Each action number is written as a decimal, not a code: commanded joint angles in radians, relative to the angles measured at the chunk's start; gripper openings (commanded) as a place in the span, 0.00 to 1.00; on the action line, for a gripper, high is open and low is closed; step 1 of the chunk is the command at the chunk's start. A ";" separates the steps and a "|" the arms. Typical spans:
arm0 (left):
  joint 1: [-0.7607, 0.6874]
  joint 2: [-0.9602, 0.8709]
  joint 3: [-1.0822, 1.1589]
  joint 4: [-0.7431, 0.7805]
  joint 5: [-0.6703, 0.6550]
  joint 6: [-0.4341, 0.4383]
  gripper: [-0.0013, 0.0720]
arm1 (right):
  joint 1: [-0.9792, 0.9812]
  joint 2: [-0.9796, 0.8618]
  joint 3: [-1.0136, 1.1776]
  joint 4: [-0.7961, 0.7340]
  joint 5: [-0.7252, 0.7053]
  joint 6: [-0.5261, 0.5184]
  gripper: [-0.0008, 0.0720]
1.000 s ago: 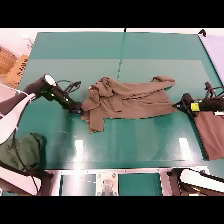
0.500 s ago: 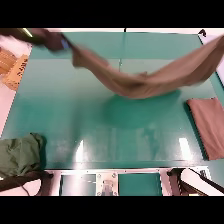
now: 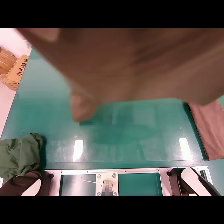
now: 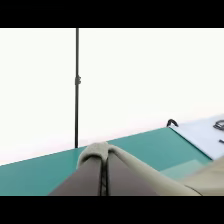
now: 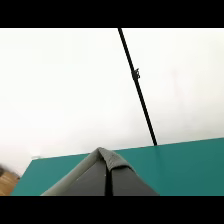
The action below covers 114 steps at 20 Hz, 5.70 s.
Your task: Fold the shirts.
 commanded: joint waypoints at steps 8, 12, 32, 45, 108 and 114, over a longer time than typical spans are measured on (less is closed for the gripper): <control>0.000 -0.117 -0.317 0.055 0.079 0.000 0.05 | 0.165 -0.002 -0.381 -0.064 -0.008 -0.073 0.03; 0.000 -0.418 -0.348 0.029 0.158 0.024 0.05 | 0.310 -0.168 -0.737 -0.149 -0.246 -0.151 0.03; 0.311 -0.910 -0.224 -0.332 -0.523 0.223 0.05 | 0.170 -0.658 -0.697 -0.246 0.037 -0.288 0.03; 0.306 -0.600 -1.311 -0.317 -0.076 0.484 0.70 | -0.005 -0.352 -1.034 -0.468 -0.024 -0.288 0.33; 0.283 -0.014 -0.663 -0.278 -0.023 0.325 0.05 | 0.190 0.138 -0.962 0.064 -0.275 -0.343 0.03; 0.186 -0.387 -0.874 -0.324 0.209 0.437 0.05 | 0.365 -0.356 -0.991 0.068 -0.479 -0.468 0.03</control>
